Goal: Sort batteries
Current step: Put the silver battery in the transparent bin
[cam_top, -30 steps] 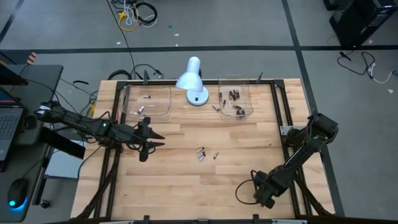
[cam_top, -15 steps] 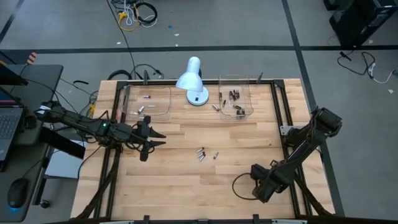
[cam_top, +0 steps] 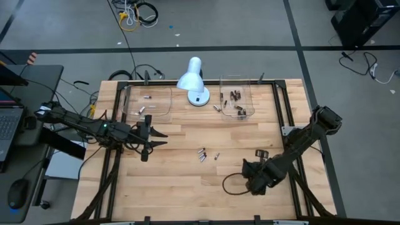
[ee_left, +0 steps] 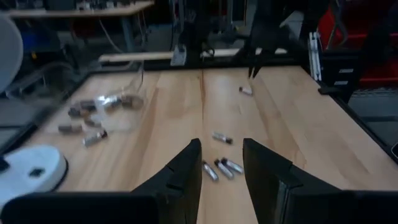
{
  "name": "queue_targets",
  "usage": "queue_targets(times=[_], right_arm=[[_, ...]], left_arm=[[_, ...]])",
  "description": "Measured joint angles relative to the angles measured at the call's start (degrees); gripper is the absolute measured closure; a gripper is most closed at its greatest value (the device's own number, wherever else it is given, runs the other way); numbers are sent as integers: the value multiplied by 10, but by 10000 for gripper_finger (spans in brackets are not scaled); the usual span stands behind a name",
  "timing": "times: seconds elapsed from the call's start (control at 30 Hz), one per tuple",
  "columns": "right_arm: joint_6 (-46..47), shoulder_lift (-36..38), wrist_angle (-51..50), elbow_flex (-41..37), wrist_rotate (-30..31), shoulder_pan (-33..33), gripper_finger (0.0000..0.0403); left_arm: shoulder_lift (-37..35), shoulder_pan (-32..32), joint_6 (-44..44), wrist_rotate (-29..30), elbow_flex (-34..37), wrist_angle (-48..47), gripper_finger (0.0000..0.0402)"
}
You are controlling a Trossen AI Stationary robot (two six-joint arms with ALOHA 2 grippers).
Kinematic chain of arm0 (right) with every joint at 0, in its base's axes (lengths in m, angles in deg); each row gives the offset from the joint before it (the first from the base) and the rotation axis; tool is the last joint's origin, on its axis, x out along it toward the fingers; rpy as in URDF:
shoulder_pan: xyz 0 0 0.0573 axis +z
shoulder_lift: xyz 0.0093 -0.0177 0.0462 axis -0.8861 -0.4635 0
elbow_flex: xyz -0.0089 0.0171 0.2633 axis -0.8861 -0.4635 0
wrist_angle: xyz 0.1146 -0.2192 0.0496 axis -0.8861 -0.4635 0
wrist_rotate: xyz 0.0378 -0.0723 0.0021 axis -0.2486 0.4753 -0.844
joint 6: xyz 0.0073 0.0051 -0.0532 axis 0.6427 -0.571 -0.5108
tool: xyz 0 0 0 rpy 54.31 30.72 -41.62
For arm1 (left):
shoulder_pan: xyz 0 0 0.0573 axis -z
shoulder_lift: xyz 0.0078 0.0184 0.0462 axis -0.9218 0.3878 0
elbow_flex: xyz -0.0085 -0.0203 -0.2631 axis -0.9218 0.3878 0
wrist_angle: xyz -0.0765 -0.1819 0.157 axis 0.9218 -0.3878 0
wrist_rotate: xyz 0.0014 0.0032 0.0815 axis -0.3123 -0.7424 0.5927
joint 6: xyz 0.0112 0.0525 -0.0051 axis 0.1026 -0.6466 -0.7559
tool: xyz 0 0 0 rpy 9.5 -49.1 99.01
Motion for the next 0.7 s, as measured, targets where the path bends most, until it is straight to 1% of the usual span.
queue_targets(times=[0.13,0.3,0.4,0.53,0.7], right_arm=[[-126,-3,5,-4,6,-19,340],[-194,-3,-9,-25,13,-42,287],[-227,-4,13,-49,7,-54,262],[-261,-4,60,-80,-17,-76,247],[-291,-4,103,-109,-15,-105,247]], left_arm=[[0,0,-24,0,0,4,286],[0,0,-41,-1,0,2,286],[0,0,-54,-2,0,2,286],[0,0,-62,-2,0,2,286],[0,0,-62,-2,0,2,286]])
